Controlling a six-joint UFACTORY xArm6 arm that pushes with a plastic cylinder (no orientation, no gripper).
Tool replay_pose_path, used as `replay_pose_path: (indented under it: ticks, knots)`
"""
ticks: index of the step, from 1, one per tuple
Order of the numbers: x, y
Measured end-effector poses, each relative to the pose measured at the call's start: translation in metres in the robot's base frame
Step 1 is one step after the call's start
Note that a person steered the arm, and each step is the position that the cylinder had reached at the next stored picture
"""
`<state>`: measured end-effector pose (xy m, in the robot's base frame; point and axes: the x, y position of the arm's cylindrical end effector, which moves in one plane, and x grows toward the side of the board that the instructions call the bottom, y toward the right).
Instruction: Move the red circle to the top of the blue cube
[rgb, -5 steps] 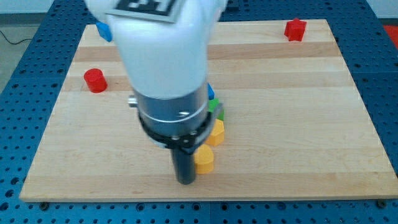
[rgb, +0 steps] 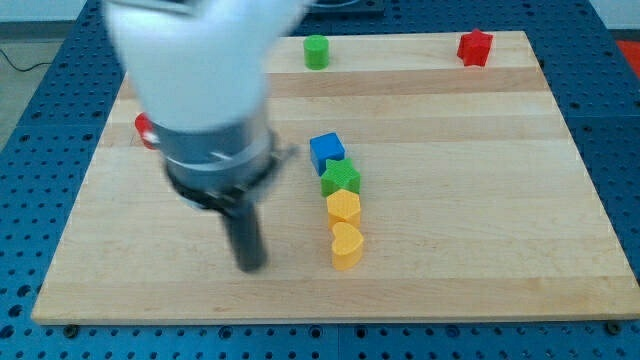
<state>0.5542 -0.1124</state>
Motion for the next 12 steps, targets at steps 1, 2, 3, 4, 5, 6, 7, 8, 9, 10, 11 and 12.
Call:
replay_pose_path:
  ticks: [1,2,3,4,5,6,7,8,9,10,11,12]
  knots:
    - [-0.067,-0.09]
    - [-0.139,-0.163]
    - [-0.193,-0.175]
    - [-0.201,-0.132]
    - [-0.205,-0.124]
    - [-0.203,-0.157]
    - [-0.196,-0.184]
    - [-0.173,-0.19]
    - [-0.164,-0.19]
    - [-0.164,-0.154]
    - [-0.164,-0.094]
    - [-0.165,-0.036]
